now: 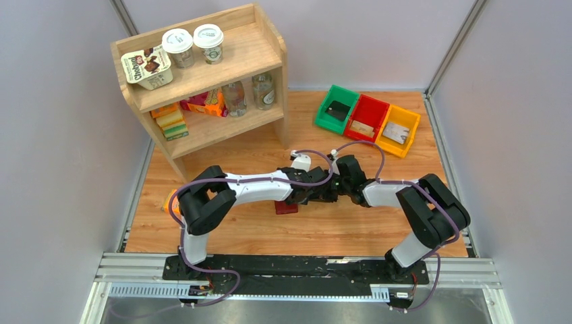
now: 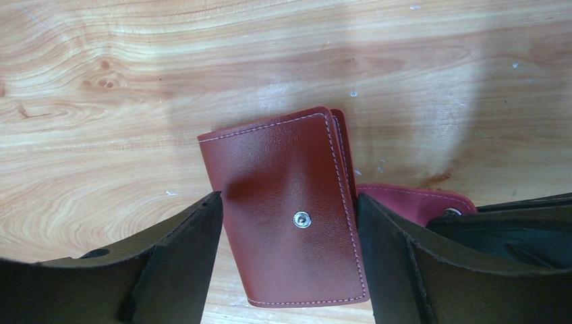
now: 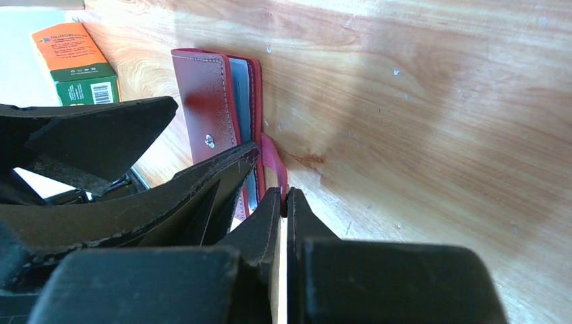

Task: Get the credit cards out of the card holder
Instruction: Open the card holder at the center of the board.

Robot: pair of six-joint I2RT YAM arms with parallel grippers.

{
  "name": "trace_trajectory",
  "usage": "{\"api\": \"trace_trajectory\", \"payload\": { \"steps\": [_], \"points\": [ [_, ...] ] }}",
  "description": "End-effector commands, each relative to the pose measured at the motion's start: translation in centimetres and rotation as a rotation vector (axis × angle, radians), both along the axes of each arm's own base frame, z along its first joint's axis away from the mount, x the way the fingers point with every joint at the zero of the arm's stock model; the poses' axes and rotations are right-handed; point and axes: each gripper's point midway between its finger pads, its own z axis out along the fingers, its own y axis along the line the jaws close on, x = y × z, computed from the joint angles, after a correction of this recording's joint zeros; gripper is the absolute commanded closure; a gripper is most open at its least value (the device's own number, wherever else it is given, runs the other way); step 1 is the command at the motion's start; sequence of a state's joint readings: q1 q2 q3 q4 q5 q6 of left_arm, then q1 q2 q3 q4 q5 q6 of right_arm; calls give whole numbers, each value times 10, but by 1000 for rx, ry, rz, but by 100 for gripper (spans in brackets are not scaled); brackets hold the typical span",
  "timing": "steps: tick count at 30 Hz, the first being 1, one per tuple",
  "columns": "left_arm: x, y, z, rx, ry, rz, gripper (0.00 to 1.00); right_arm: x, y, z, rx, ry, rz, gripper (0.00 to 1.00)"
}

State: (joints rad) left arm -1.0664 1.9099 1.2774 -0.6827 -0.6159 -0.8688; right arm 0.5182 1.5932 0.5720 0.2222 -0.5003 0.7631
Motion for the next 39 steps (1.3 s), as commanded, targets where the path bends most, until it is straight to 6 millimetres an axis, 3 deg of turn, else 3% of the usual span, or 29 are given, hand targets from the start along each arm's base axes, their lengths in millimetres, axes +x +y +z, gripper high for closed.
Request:
{"api": "trace_trajectory", "payload": {
  "steps": [1, 15, 19, 24, 29, 36, 39],
  "points": [
    [-1, 11, 6, 29, -24, 13, 21, 5, -1, 9, 5, -44, -12, 100],
    [-7, 25, 45, -93, -90, 21, 35, 6, -4, 1, -32, -27, -12, 100],
    [-11, 30, 41, -113, -73, 35, 36, 6, -6, 0, -42, -23, -16, 100],
    [-15, 50, 39, -145, -76, 76, 49, 8, -9, 0, -55, -28, -23, 100],
    [-22, 61, 34, -238, -72, 108, 55, 10, -12, 1, -74, -35, -29, 100],
    [-28, 74, 14, -351, -46, 178, 66, 12, -18, 4, -118, -49, -31, 100],
    [-35, 80, 2, -401, -18, 200, 76, 13, -23, 11, -142, -70, -36, 99]
  ]
}}
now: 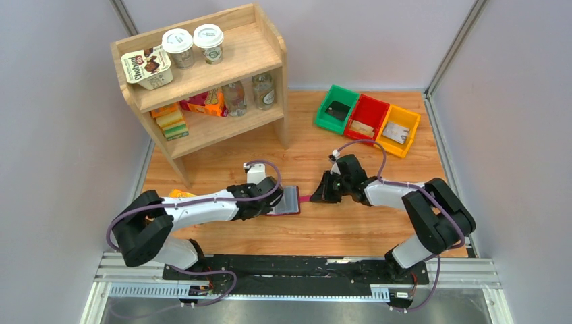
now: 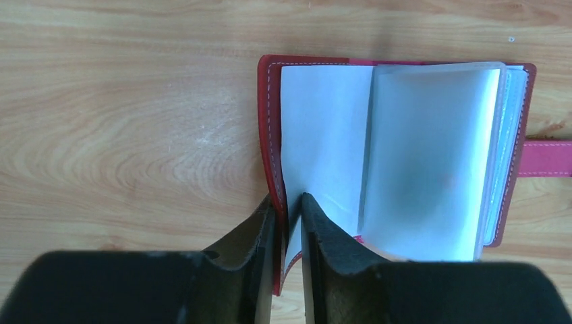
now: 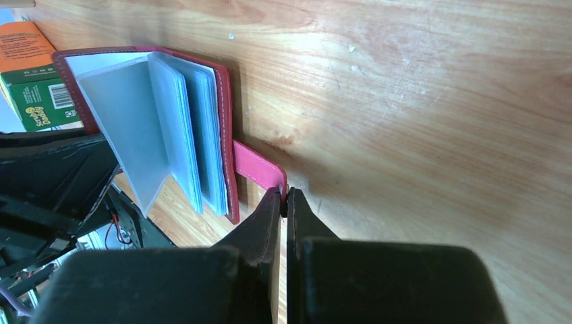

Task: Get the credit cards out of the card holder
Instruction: Open the card holder at the center of the board.

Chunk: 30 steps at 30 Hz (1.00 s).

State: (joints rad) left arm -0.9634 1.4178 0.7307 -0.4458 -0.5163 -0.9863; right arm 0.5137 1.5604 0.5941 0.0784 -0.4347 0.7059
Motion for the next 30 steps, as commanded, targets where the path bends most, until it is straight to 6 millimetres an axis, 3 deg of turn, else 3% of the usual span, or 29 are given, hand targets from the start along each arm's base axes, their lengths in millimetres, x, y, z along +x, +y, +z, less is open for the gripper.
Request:
{"api": "trace_trajectory", "payload": {
  "steps": [1, 5, 8, 13, 18, 30],
  "points": [
    [0, -6, -2, -147, -5, 43, 77, 19, -7, 24, -41, -106, -19, 98],
    [-1, -9, -5, -172, 0, 39, 83, 16, -16, 33, -89, -116, -19, 91],
    [-1, -17, -8, -203, 13, 28, 86, 15, -19, 52, -97, -149, -16, 71],
    [-2, -31, -11, -260, 32, 14, 88, 20, -23, 95, -127, -257, -32, 47],
    [-2, -37, -13, -299, 33, 16, 88, 15, 0, 124, -38, -317, 23, 42],
    [-6, -48, -22, -359, 65, 16, 90, 10, 51, 75, -38, -186, 83, 29]
  ]
}}
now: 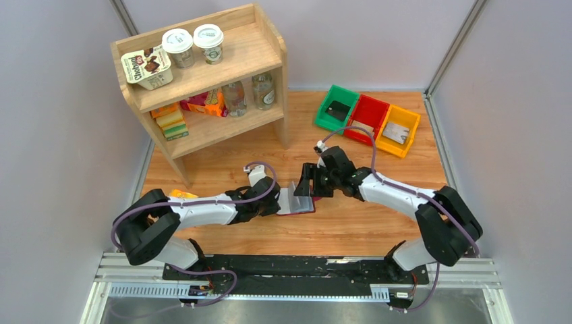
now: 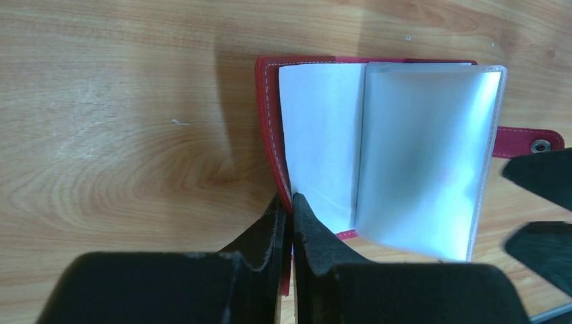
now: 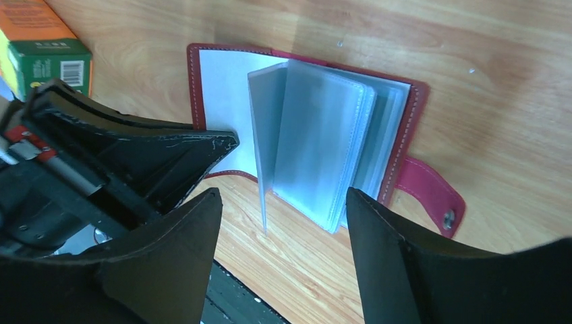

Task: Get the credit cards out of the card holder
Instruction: Open the card holder at the center of the board, then remove the credit card from the card holder.

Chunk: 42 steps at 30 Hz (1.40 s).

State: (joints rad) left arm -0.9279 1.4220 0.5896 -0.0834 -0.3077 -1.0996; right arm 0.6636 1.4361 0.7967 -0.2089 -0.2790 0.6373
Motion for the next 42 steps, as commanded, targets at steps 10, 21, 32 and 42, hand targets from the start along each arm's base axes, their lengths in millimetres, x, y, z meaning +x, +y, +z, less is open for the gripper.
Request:
{"api": "trace_trajectory", "payload": {
  "steps": [10, 21, 32, 42],
  "points": [
    [-10, -1, -12, -62, 38, 18, 87, -4, 61, 17, 176, 2, 126, 43],
    [-15, 11, -5, -120, 6, 68, 62, -10, 93, 6, 268, 41, 202, 60],
    [-20, 38, 29, -138, -74, 103, 51, -11, 88, -43, 179, 145, 164, 63],
    [-2, 12, 67, -225, -171, 44, 63, -3, 83, -28, 163, 87, 125, 83]
  ]
}}
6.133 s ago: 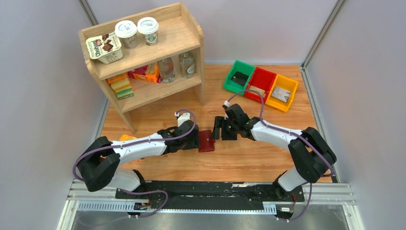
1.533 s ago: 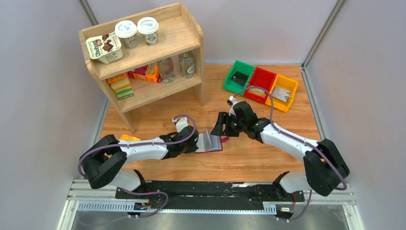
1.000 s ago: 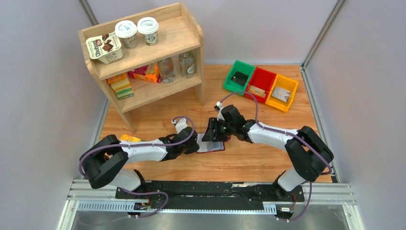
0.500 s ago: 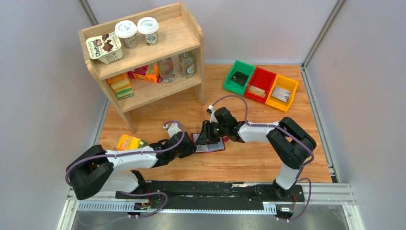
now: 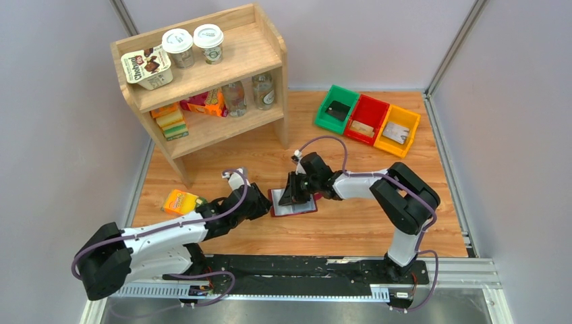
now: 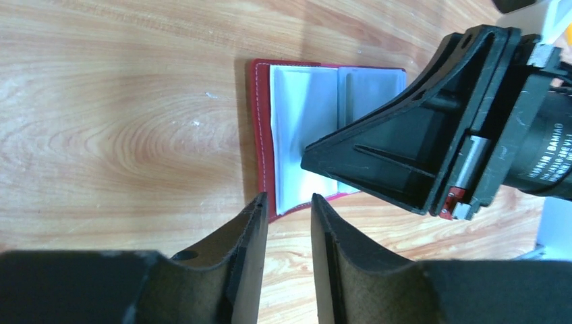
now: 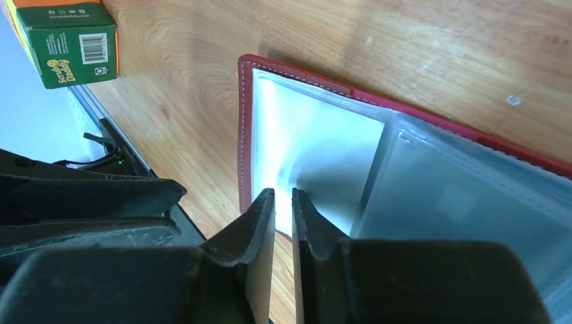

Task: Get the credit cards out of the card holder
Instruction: Remove the credit card from the card holder.

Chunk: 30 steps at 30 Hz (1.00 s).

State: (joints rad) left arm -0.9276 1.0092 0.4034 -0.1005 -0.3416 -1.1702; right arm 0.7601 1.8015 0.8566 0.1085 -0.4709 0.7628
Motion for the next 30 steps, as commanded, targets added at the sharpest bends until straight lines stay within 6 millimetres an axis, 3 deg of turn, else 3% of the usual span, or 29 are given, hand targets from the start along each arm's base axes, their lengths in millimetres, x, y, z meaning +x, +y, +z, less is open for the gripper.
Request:
{"api": "trace_trajectory", "payload": {
  "steps": [1, 8, 17, 22, 30],
  "points": [
    [16, -22, 18, -24, -52, -33, 65, 16, 3, 26, 18, -88, -41, 85],
    [22, -45, 7, -30, -25, -72, 70, 23, -6, 34, -15, -133, -91, 94],
    [18, -44, -23, 49, 63, -72, 71, 26, -25, 37, -97, -179, -140, 94],
    [9, -31, -41, 76, 110, -48, 72, 33, -50, 42, -197, -243, -194, 81],
    [6, -28, -41, 66, 112, -43, 73, 35, -68, 33, -299, -264, -201, 57]
  ]
}}
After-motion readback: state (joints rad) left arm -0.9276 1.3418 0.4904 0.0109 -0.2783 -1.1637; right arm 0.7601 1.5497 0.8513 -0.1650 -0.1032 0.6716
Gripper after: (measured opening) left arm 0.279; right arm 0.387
